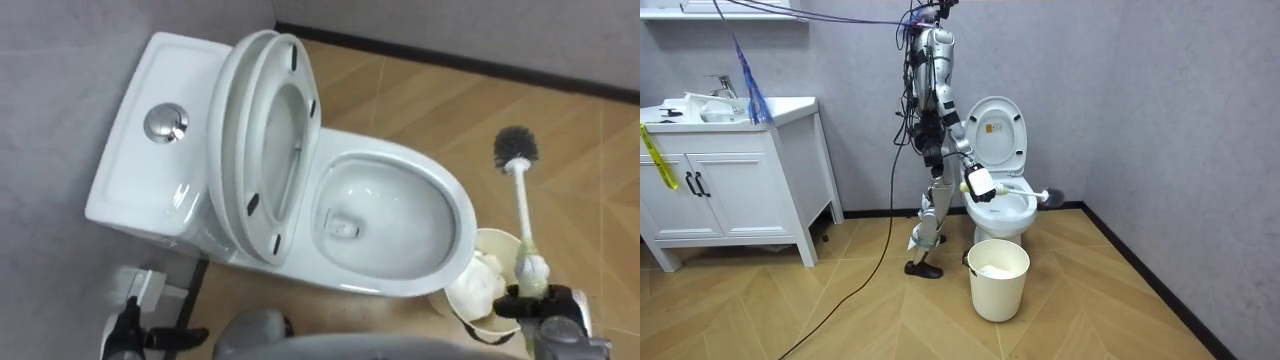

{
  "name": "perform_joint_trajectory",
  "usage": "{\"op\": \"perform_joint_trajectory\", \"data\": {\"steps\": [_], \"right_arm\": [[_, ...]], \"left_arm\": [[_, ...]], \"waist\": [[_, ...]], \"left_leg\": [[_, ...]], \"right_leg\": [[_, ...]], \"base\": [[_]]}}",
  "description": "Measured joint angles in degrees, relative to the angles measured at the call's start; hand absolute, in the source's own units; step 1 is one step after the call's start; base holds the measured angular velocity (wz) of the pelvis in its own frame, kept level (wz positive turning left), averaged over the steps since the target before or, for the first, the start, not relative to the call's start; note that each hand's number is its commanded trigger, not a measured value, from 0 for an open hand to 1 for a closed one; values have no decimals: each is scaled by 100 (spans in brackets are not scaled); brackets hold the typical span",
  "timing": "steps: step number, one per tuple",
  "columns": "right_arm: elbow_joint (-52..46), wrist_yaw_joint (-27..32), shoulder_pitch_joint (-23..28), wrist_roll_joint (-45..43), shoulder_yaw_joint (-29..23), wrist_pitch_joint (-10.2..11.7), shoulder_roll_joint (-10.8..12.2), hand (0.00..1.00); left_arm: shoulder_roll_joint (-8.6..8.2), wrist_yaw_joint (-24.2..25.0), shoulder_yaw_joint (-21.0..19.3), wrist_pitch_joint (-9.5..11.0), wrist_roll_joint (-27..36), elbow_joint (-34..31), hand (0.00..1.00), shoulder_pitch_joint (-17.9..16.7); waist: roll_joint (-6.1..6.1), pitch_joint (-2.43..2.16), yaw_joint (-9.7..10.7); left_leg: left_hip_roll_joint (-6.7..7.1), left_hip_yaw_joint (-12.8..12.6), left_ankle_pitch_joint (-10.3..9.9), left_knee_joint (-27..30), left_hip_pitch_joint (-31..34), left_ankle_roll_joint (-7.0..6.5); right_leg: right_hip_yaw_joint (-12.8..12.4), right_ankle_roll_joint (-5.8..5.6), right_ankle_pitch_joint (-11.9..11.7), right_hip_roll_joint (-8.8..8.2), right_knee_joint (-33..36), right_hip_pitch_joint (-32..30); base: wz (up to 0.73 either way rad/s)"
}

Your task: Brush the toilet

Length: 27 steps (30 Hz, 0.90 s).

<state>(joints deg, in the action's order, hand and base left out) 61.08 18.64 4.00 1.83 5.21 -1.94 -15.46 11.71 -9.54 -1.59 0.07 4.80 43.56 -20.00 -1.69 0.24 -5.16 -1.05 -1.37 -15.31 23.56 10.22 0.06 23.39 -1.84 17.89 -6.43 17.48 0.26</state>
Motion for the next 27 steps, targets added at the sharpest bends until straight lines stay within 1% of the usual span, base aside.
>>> {"op": "perform_joint_trajectory", "data": {"steps": [1, 3, 4, 5, 6, 8, 9, 10, 11, 12, 14, 15, 17, 19, 20, 22, 24, 25, 26, 27], "right_arm": [[-9, 1, -1, -192, 37, 12, 5, 100], [-25, 0, 8, -478, 93, 54, 6, 100], [-23, 1, 17, -653, 157, 85, 6, 100], [14, 4, 41, -819, 260, 129, 0, 100], [30, 2, 64, -921, 284, 143, 1, 100], [39, -13, 152, -1296, 383, 150, 9, 100], [58, -18, 158, -1391, 394, 167, 21, 100], [127, -39, 145, -1615, 399, 209, 45, 100], [189, -67, 167, -1809, 441, 268, 44, 100], [262, -68, 160, -1859, 481, 314, 44, 100], [597, -118, 109, -2056, 486, 425, 55, 100], [684, -128, 92, -2106, 486, 439, 55, 100], [992, -135, 42, -2315, 485, 440, 55, 100], [1182, -173, -8, -2392, 484, 432, 55, 100], [1336, -217, -7, -2436, 484, 423, 54, 100], [1589, -288, 8, -2454, 500, 410, 54, 100], [1732, -351, 34, -2460, 550, 345, 52, 100], [1784, -401, 62, -2465, 576, 327, 51, 100], [1802, -473, 83, -2480, 578, 324, 43, 100], [1809, -500, 85, -2485, 578, 325, 35, 100]], "left_arm": [[-12, 0, 0, 4, -8, -95, 0, -27], [-12, -15, -32, 30, -78, -421, 0, -206], [-26, -96, -59, 56, -197, -719, 0, -379], [-42, -193, -66, 67, -486, -1091, 0, -538], [-54, -238, -66, 87, -675, -1264, 0, -595], [-147, -391, -93, 196, -1276, -1739, 0, -704], [-172, -419, -108, 206, -1412, -1865, 0, -706], [-203, -486, -109, 235, -1661, -2085, 0, -696], [-222, -520, -102, 236, -1982, -2408, 0, -733], [-232, -525, -105, 236, -2178, -2621, 0, -767], [-314, -584, -131, 277, -2829, -3411, 0, -720], [-345, -617, -157, 301, -2937, -3591, 0, -701], [-351, -769, -222, 485, -3091, -4108, 0, -609], [-328, -842, -224, 519, -3129, -4401, 0, -549], [-326, -881, -208, 526, -3161, -4547, 0, -530], [-315, -947, -156, 527, -3201, -4681, 0, -481], [-284, -1006, -122, 530, -3199, -4730, 0, -393], [-250, -1019, -119, 530, -3200, -4769, 0, -349], [-179, -1048, -89, 530, -3200, -4838, 0, -339], [-136, -1083, -62, 531, -3200, -4869, 0, -331]], "waist": [[14, 2, -7], [34, 11, -51], [38, 10, -126], [38, 13, -200], [36, 15, -222], [7, 37, -413], [8, 36, -429], [26, 25, -451], [-12, 44, -489], [-14, 45, -512], [-42, 40, -634], [-53, 41, -652], [-83, 24, -674], [-94, 23, -673], [-89, 18, -627], [-102, 13, -604], [-98, 12, -599], [-107, 17, -557], [-118, 19, -490], [-118, 19, -468]], "left_leg": [[-5, 6, 6, -1, 3, 11], [-4, 53, 11, -4, -7, 20], [-9, 80, 14, -2, -11, 25], [-9, 112, 22, 1, 4, 39], [-5, 134, 26, -4, 10, 44], [13, 201, 50, -28, 15, 84], [23, 242, 53, -28, 18, 89], [55, 345, 66, -28, 24, 107], [70, 396, 70, -25, 26, 113], [71, 405, 70, -13, 27, 113], [91, 475, 71, 17, 25, 115], [92, 479, 71, 21, 25, 114], [96, 476, 81, 28, 16, 111], [96, 477, 84, 49, 34, 110], [97, 478, 84, 91, 53, 110], [96, 506, 84, 110, 49, 110], [95, 522, 83, 118, 54, 110], [92, 522, 84, 120, 48, 111], [92, 522, 84, 121, 43, 112], [92, 523, 85, 122, 43, 113]], "right_leg": [[53, 0, 0, 6, -1, 27], [98, 6, -3, 28, -52, 88], [106, 19, -16, 47, -98, 119], [150, 22, -20, 50, -101, 126], [197, 22, -20, 49, -99, 133], [298, 21, -19, 46, -97, 174], [333, 21, -19, 46, -97, 180], [379, 18, -16, 44, -96, 192], [384, 13, -12, 47, -95, 225], [390, 13, -11, 51, -94, 238], [436, 13, -11, 52, -122, 300], [437, 13, -11, 51, -119, 305], [427, 14, -9, 39, -79, 294], [429, 19, -6, 39, -78, 283], [415, 21, -5, 40, -76, 282], [405, 23, -3, 39, -60, 283], [405, 31, 2, 41, -63, 280], [395, 37, 7, 39, -71, 277], [376, 38, 15, 43, -67, 280], [375, 38, 15, 45, -67, 281]], "base": [[25], [18], [9], [14], [26], [28], [31], [38], [37], [30], [19], [7], [-2], [-2], [0], [0], [0], [0], [0], [0]]}}
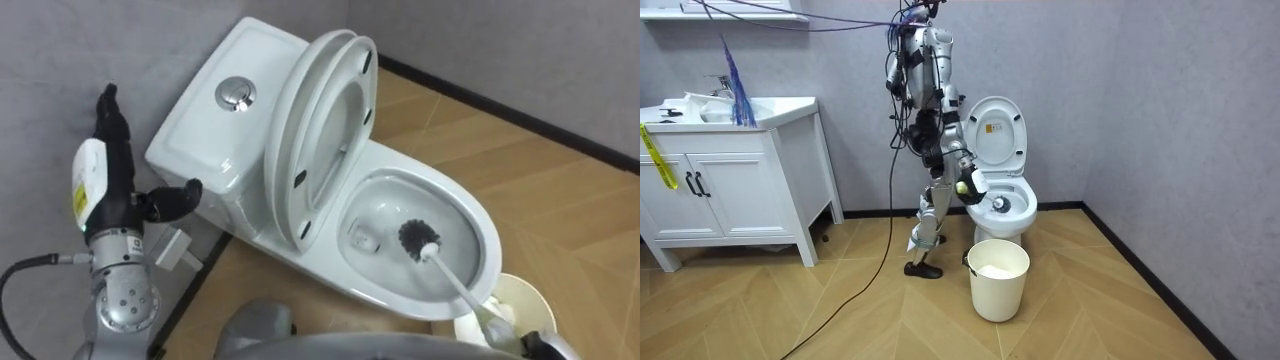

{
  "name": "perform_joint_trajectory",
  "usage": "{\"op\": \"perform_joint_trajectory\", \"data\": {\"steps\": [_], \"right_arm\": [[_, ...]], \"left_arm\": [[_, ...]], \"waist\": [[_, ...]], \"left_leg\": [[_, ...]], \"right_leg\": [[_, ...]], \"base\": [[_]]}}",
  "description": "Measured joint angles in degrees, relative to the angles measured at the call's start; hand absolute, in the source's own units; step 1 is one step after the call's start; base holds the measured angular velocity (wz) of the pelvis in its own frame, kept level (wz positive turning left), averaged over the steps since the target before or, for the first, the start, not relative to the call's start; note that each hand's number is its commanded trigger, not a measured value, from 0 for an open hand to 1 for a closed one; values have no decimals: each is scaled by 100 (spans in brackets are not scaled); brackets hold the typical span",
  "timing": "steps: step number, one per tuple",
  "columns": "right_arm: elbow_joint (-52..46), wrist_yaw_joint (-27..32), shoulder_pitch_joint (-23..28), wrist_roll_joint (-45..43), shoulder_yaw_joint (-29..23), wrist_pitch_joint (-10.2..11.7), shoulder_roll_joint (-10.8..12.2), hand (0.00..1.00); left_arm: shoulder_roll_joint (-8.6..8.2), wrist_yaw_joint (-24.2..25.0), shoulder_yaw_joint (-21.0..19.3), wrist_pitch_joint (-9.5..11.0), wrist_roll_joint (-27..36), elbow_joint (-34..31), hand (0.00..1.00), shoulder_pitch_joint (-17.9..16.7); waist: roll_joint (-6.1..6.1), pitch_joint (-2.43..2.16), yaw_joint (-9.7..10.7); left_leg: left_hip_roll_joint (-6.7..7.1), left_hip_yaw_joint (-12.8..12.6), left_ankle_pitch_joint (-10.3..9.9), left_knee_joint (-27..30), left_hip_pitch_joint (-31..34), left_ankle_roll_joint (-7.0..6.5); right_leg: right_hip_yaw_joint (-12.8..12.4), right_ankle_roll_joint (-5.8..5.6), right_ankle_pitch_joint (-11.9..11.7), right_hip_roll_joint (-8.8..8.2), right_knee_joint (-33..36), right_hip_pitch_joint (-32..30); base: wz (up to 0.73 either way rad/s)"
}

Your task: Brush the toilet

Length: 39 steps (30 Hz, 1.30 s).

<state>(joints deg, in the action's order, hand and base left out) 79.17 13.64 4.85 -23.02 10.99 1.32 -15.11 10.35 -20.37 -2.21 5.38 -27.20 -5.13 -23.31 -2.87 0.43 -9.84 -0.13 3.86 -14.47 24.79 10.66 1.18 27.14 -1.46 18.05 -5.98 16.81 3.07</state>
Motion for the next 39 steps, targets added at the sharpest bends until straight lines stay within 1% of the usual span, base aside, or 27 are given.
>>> {"op": "perform_joint_trajectory", "data": {"steps": [3, 4, 6, 8, 9, 10, 12, 15, 16, 17, 18, 19, 21, 22, 24, 25, 26, 27, 28, 29, 30, 31, 32, 33, 34, 35, 39], "right_arm": [[17, -65, -21, -7, 0, 4, -22, 100], [26, -97, -52, -55, 8, 5, -22, 100], [73, -158, -139, -161, 8, 12, -39, 100], [79, -230, -220, -217, 19, 18, -81, 100], [79, -239, -241, -216, 22, 28, -90, 100], [93, -242, -276, -216, 33, 41, -102, 100], [91, -240, -338, -217, 70, 61, -102, 100], [129, -243, -520, -440, 69, 60, -126, 100], [125, -251, -598, -477, 96, 65, -194, 100], [118, -252, -689, -555, 121, 66, -274, 100], [119, -252, -730, -597, 126, 61, -310, 100], [109, -248, -792, -663, 129, 60, -377, 100], [59, -226, -895, -676, 129, 56, -479, 100], [-9, -189, -964, -715, 128, 56, -553, 100], [-101, -105, -1063, -811, 134, 56, -598, 100], [-114, -42, -1099, -859, 128, 62, -616, 100], [-104, 2, -1128, -854, 131, 67, -630, 100], [-105, 8, -1144, -848, 130, 78, -641, 100], [-107, 18, -1245, -846, 178, 148, -660, 100], [-134, 80, -1461, -839, 296, 203, -763, 100], [-135, 117, -1576, -840, 349, 219, -848, 100], [-128, 155, -1739, -860, 357, 231, -1019, 100], [-129, 183, -1850, -893, 355, 216, -1155, 100], [-131, 189, -1907, -899, 360, 204, -1210, 100], [-152, 217, -2027, -892, 396, 170, -1287, 100], [-164, 274, -2119, -891, 419, 146, -1346, 100], [-341, 385, -2184, -893, 666, -16, -1436, 100]], "left_arm": [[113, -163, 40, 112, -73, -64, 0, 126], [191, -196, 69, 141, -167, -64, 0, 198], [294, -194, 150, 145, -243, -104, 0, 329], [415, -193, 377, 192, -240, -246, 0, 442], [430, -193, 433, 224, -240, -247, 0, 467], [437, -193, 537, 281, -241, -189, 0, 526], [440, -185, 684, 301, -247, -36, 0, 545], [445, -150, 888, 302, -307, 258, 0, 555], [453, -126, 1006, 304, -300, 442, 0, 594], [454, -70, 1110, 301, -304, 627, 0, 626], [459, -33, 1167, 301, -310, 726, 0, 645], [460, 7, 1263, 305, -321, 964, 0, 712], [465, 69, 1359, 299, -315, 1363, 0, 837], [467, 117, 1435, 295, -334, 1610, 0, 915], [481, 53, 1547, 405, -391, 1905, 0, 996], [486, -25, 1554, 514, -391, 1992, 0, 1074], [522, -49, 1619, 568, -390, 2125, 0, 1187], [544, -73, 1664, 597, -387, 2214, 0, 1285], [659, -171, 1698, 610, -387, 2291, 0, 1414], [715, -280, 1679, 612, -389, 2309, 0, 1444], [715, -288, 1657, 608, -386, 2321, 0, 1497], [726, -244, 1654, 610, -387, 2372, 0, 1628], [735, -163, 1658, 618, -390, 2448, 0, 1763], [736, -158, 1659, 618, -390, 2456, 0, 1812], [746, -170, 1648, 620, -389, 2455, 0, 1905], [777, -191, 1651, 622, -388, 2439, 0, 1988], [944, -257, 1800, 628, -397, 2403, 0, 2265]], "waist": [[19, 6, 109], [24, 10, 150], [54, 28, 187], [89, 46, 226], [101, 40, 220], [135, 60, 210], [166, 58, 222], [209, 51, 253], [257, 30, 280], [306, 34, 330], [298, 46, 339], [339, 42, 346], [353, 61, 357], [394, 66, 352], [398, 68, 311], [398, 69, 281], [409, 74, 251], [429, 92, 215], [367, 108, 120], [305, 133, 90], [381, 141, 95], [533, 140, 150], [581, 146, 151], [578, 148, 143], [543, 169, 127], [501, 189, 115], [475, 188, 15]], "left_leg": [[7, 14, 2, 0, -6, 4], [7, 14, 2, 0, -9, 4], [7, 13, 3, 0, -2, 4], [1, -4, 2, 0, 34, 4], [-1, -11, 3, 1, 59, 4], [-2, -12, 3, 1, 80, 3], [-3, -26, 3, -1, 89, 3], [-15, -34, 3, -10, 121, 3], [-19, -30, 3, -4, 188, 3], [-19, -38, 3, -5, 243, 3], [-19, -42, 3, -5, 268, 3], [-20, -59, 3, -2, 301, 3], [-21, -71, 4, 12, 412, 2], [-23, -74, 5, 19, 508, 1], [-25, -70, 8, 28, 670, -6], [-13, -46, 27, 35, 739, -17], [-14, 70, 52, 43, 777, -27], [-8, 162, 52, 61, 783, -27], [37, 220, 48, 190, 921, -18], [83, 286, 25, 420, 1239, 16], [75, 269, 23, 526, 1408, 20], [95, 218, 24, 652, 1636, 22], [92, 107, 39, 654, 1752, 42], [98, 67, 46, 658, 1810, 51], [114, 1, 59, 686, 1940, 58], [152, -38, 88, 756, 2099, 45], [144, -83, 122, 1009, 2549, 13]], "right_leg": [[-5, 0, 0, 6, -1, 3], [-9, 0, 0, 4, 6, 1], [-9, 0, 0, -1, 2, -9], [-36, 0, 0, -4, -2, -58], [-37, 0, -1, -2, 4, -90], [-37, 2, -3, 1, 7, -116], [-45, 3, -3, 1, 12, -138], [-156, 3, -3, -1, 127, -247], [-179, 4, -3, -10, 215, -352], [-195, 4, -3, -21, 304, -434], [-207, 4, -3, -25, 326, -468], [-241, 4, -3, -31, 349, -528], [-339, 4, -2, -48, 455, -698], [-368, 5, -2, -82, 588, -869], [-376, 5, -2, -125, 767, -1108], [-372, 5, -1, -190, 1049, -1317], [-388, 9, 3, -316, 1518, -1619], [-483, 38, 59, -381, 1705, -1770], [-669, 112, 95, -420, 1591, -2081], [-586, 190, 112, -494, 1615, -2279], [-503, 223, 97, -487, 1682, -2371], [-408, 255, 78, -517, 1815, -2553], [-444, 258, 81, -576, 1979, -2767], [-460, 260, 82, -609, 2052, -2874], [-515, 287, 99, -656, 2164, -3065], [-518, 363, 170, -710, 2197, -3199], [-593, 367, 134, -718, 2357, -3624]], "base": [[0], [0], [0], [-5], [-5], [-5], [-6], [-15], [0], [4], [0], [-8], [-9], [-17], [-20], [-4], [0], [-19], [-42], [-44], [-7], [18], [20], [0], [-9], [-6], [-6]]}}
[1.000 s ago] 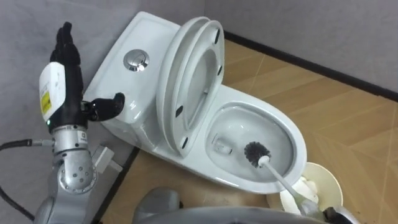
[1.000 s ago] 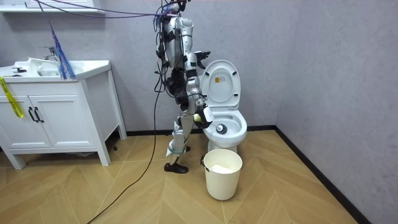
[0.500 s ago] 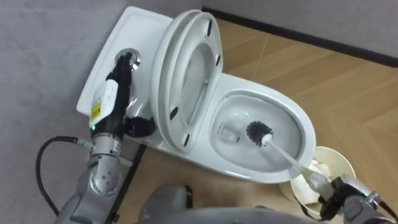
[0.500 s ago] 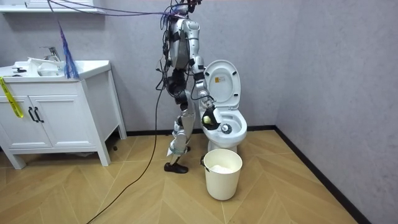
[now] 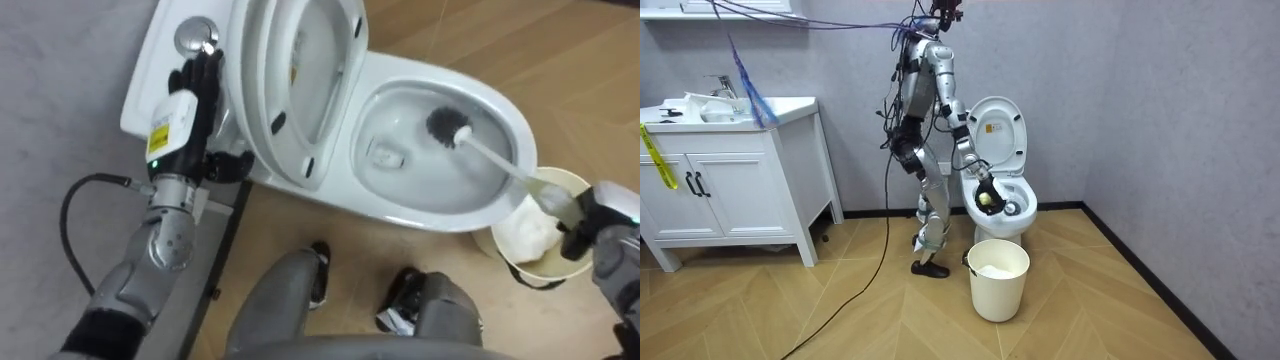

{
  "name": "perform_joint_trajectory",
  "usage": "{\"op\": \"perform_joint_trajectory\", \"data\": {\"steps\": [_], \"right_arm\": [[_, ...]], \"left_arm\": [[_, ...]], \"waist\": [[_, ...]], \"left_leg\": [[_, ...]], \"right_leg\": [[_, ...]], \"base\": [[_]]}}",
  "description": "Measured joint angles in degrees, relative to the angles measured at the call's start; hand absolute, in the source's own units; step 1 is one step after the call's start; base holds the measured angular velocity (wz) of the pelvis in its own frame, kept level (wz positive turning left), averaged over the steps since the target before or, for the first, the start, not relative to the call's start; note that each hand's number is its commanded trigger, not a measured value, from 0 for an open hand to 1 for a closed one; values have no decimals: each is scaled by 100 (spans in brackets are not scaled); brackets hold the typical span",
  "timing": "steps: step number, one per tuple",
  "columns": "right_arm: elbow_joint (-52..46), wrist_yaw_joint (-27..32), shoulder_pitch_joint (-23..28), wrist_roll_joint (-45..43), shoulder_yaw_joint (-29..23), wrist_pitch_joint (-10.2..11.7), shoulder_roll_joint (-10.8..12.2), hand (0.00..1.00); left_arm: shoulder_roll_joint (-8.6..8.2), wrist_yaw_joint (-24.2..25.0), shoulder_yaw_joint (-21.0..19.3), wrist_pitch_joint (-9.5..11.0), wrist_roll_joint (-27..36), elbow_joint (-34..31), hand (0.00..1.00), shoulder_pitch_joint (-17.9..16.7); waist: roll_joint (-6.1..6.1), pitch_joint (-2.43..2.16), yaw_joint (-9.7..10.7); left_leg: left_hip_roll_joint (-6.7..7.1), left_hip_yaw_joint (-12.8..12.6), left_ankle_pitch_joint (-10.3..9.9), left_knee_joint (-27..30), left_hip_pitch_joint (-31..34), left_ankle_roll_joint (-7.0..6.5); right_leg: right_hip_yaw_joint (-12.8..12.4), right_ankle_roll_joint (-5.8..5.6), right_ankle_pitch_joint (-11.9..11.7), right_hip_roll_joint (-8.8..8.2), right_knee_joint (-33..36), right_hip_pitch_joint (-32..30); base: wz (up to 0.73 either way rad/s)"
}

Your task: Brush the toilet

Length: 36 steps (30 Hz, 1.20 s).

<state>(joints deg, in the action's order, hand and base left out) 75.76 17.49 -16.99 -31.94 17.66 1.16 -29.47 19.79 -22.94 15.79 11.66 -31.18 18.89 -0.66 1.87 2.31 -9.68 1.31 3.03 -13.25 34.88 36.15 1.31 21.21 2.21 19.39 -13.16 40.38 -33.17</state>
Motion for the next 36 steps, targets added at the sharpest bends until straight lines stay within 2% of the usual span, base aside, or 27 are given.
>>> {"op": "perform_joint_trajectory", "data": {"steps": [2, 4, 5, 9, 11, 13, 14, 17, 20, 22, 26, 33, 36], "right_arm": [[-33, 4, -172, -107, 103, -83, -52, 100], [-77, 42, -312, -249, 178, -180, -60, 100], [-133, 102, -385, -356, 252, -246, -67, 100], [-515, 313, -428, -1009, 396, -483, -79, 100], [-714, 399, -476, -1446, 690, -498, -149, 100], [-740, 448, -557, -1809, 955, -528, -224, 100], [-834, 531, -564, -1838, 1088, -626, -293, 100], [-943, 704, -648, -1845, 1288, -871, -515, 100], [-1220, 838, -491, -1954, 1329, -1001, -522, 100], [-1242, 900, -488, -1963, 1328, -1071, -491, 100], [-1362, 913, -488, -1980, 1418, -1257, -359, 100], [-1630, 829, -480, -1743, 1574, -1334, -419, 100], [-1591, 872, -681, -579, 1835, -1240, -462, 100]], "left_arm": [[17, -112, 51, 0, -62, -51, 0, 124], [28, -196, 85, 0, -65, -122, 0, 140], [36, -293, 127, 0, -65, -172, 0, 149], [91, -448, 223, -2, -115, -382, 0, 188], [154, -577, 332, -2, -117, -440, 0, 214], [167, -666, 448, -4, -108, -452, 0, 272], [168, -726, 525, -4, -105, -464, 0, 326], [170, -840, 613, -4, -106, -526, 0, 365], [174, -1083, 623, -4, -100, -551, 0, 322], [172, -1178, 649, -5, -99, -533, 0, 346], [181, -1352, 687, -10, -88, -428, 0, 345], [245, -1529, 719, -13, 434, -446, 0, 334], [488, -1562, 793, -13, 604, -496, 0, 359]], "waist": [[-14, 4, -80], [17, -13, -103], [54, -32, -109], [134, -55, -201], [146, -48, -272], [211, -47, -364], [257, -45, -463], [371, -42, -538], [394, -48, -503], [410, -40, -486], [409, -39, -536], [385, -24, -530], [338, 7, -468]], "left_leg": [[11, -163, 45, 71, 285, -70], [23, -232, 84, 88, 480, -114], [33, -239, 95, 135, 634, -130], [33, -243, 98, 287, 992, -142], [54, -254, 106, 294, 1128, -151], [54, -259, 105, 321, 1232, -152], [50, -275, 105, 346, 1321, -153], [50, -292, 100, 401, 1509, -160], [14, -325, 100, 458, 1615, -160], [-8, -344, 109, 438, 1634, -169], [-115, -442, 116, 369, 1602, -168], [-206, -462, 144, 287, 1606, -102], [-203, -463, 160, 292, 1623, -83]], "right_leg": [[-75, -32, -32, -97, 158, -363], [-103, 10, -115, -146, 208, -588], [-93, 12, -133, -176, 253, -717], [-80, 19, -172, -196, 363, -1043], [-70, 27, -161, -260, 440, -1204], [-70, 26, -154, -271, 463, -1303], [-76, 27, -154, -271, 481, -1390], [-62, 38, -128, -324, 568, -1581], [72, 66, -109, -324, 559, -1594], [97, 66, -110, -315, 538, -1597], [57, 90, -160, -171, 418, -1590], [63, 142, -166, -103, 331, -1590], [91, 181, -142, -142, 379, -1606]], "base": [[-13], [-4], [0], [3], [6], [2], [0], [3], [6], [6], [-10], [-3], [5]]}}
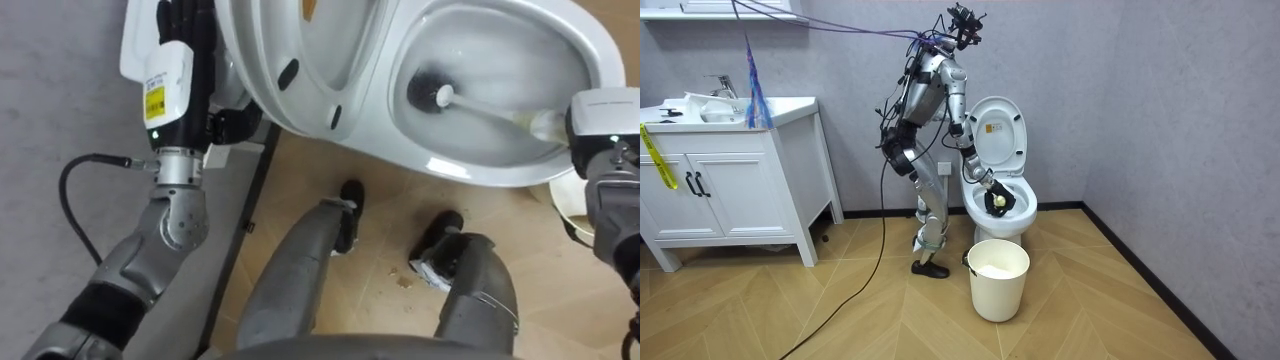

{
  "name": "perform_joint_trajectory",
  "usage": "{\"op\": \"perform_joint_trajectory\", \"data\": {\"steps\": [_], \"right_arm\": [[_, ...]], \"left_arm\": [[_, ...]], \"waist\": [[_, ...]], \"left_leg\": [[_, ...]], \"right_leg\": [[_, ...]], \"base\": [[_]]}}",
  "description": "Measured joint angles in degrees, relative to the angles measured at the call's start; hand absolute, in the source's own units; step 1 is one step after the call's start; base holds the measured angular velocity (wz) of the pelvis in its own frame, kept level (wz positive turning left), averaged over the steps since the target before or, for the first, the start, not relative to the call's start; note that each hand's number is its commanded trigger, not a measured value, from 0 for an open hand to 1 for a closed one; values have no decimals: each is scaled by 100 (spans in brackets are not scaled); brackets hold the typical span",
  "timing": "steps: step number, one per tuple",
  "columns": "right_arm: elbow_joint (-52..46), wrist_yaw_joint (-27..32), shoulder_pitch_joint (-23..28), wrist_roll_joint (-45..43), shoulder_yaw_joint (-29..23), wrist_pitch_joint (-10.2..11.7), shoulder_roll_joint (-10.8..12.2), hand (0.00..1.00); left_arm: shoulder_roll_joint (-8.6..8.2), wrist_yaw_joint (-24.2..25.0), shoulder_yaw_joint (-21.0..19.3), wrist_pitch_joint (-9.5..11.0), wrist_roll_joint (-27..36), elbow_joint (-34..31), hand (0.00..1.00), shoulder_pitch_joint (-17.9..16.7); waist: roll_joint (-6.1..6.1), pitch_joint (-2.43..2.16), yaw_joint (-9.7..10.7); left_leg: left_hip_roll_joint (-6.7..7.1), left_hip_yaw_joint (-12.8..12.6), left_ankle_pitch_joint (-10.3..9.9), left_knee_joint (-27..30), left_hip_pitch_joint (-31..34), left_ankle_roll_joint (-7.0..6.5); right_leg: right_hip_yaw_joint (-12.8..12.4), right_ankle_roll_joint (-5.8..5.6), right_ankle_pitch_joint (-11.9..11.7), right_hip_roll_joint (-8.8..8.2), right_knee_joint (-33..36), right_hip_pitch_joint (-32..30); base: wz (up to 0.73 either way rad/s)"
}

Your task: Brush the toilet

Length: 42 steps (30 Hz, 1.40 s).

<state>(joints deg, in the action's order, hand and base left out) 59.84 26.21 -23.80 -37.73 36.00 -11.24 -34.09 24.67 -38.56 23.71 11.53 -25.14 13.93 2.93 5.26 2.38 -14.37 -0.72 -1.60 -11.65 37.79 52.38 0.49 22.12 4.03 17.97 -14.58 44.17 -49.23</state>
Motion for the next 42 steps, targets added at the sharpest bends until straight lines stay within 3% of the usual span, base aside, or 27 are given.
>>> {"op": "perform_joint_trajectory", "data": {"steps": [3, 5, 7, 10, 11, 13, 16, 18, 20, 23, 26, 30, 33, 35, 38, 39, 42], "right_arm": [[54, 91, -149, 1881, -191, 304, -14, 100], [65, 102, -212, 3087, -407, 477, -29, 100], [152, 79, -230, 3399, -570, 593, -23, 100], [462, 10, -323, 3253, -638, 640, 54, 100], [464, -37, -297, 3011, -696, 614, 55, 100], [441, -158, -297, 2414, -833, 553, 77, 100], [229, -314, -299, 1101, -872, 248, 256, 100], [28, -465, -258, 319, -743, 3, 384, 100], [-526, -682, 17, -411, -680, -375, 425, 100], [-1254, -916, 421, -883, -679, -725, 470, 100], [-1499, -1016, 678, -1006, -684, -848, 540, 100], [-1368, -1046, 640, -1011, -654, -820, 467, 100], [-863, -1063, 271, -941, -196, -633, 166, 100], [-564, -971, 110, -633, 69, -397, 44, 100], [-419, -801, 56, -506, -26, -208, 20, 100], [-376, -738, 38, -538, -60, -133, -5, 100], [-236, -584, -14, -562, -131, 35, -63, 100]], "left_arm": [[230, -14, -28, -28, 128, -284, 0, -27], [229, -107, -139, -30, 72, -340, 0, 51], [218, -121, -208, -37, 48, -370, 0, 113], [133, -101, -223, -312, -307, -363, 0, 147], [71, -103, -219, -379, -417, -358, 0, 145], [16, -111, -222, -440, -544, -349, 0, 139], [-95, -119, -224, -540, -651, -265, 0, 114], [-135, -118, -186, -628, -673, -234, 0, 96], [-130, -116, -78, -711, -665, -163, 0, 73], [-107, -145, -49, -742, -571, -30, 0, -81], [-95, -192, -72, -731, -436, 106, 0, -149], [-48, -248, -48, -668, -233, 142, 0, -175], [-48, -242, -21, -651, -191, 121, 0, -147], [-33, -244, 16, -693, -192, 43, 0, -148], [49, -245, -1, -696, -192, -180, 0, -147], [104, -245, -1, -695, -211, -288, 0, -141], [153, -245, 16, -690, -383, -388, 0, -90]], "waist": [[-183, 65, 82], [-183, 62, 238], [-204, 76, 321], [-204, 77, 308], [-205, 77, 324], [-193, 71, 301], [-150, 47, 181], [-76, 5, 68], [-6, -19, -6], [119, -55, 17], [185, -83, 44], [178, -76, 42], [121, -29, -38], [96, -13, 22], [35, 19, 59], [-14, 50, 138], [-74, 69, 152]], "left_leg": [[29, -87, 27, 46, 110, -12], [50, -168, 83, 122, 254, -77], [66, -195, 117, 208, 337, -115], [84, -196, 134, 288, 375, -146], [149, -199, 147, 281, 372, -170], [142, -263, 139, 234, 370, -205], [86, -304, 142, 151, 296, -212], [-30, -305, 136, 145, 285, -202], [-98, -296, 113, 119, 201, -166], [-199, -289, 80, 28, 36, -111], [-276, -295, 71, -75, -97, -71], [-293, -297, 65, -100, -118, -26], [-292, -294, 67, -4, -87, -25], [-239, -299, 68, 42, -58, -27], [-167, -306, 70, 99, 26, -32], [-97, -310, 90, 103, 75, -69], [-17, -365, 91, 122, 187, -170]], "right_leg": [[-70, 17, 47, -82, 165, -190], [-15, 4, 75, -190, 296, -304], [-11, -25, 98, -251, 383, -364], [-12, -53, 82, -283, 410, -369], [-3, -72, 91, -348, 453, -372], [-13, -97, 78, -355, 449, -382], [-6, -55, -48, -278, 291, -327], [3, -36, -152, -104, 119, -268], [8, -25, -185, 1, 2, -161], [56, -10, -204, 160, -205, 55], [77, -1, -207, 260, -357, 208], [56, 29, -174, 255, -349, 218], [64, 46, -145, 230, -317, 184], [85, 20, -79, 140, -211, 171], [94, 16, -19, 16, -54, 57], [95, -19, 23, -67, 42, -17], [38, -95, 46, -200, 197, -189]], "base": [[7], [28], [24], [6], [12], [-1], [-23], [-28], [-15], [-11], [-5], [-1], [0], [13], [15], [26], [9]]}}
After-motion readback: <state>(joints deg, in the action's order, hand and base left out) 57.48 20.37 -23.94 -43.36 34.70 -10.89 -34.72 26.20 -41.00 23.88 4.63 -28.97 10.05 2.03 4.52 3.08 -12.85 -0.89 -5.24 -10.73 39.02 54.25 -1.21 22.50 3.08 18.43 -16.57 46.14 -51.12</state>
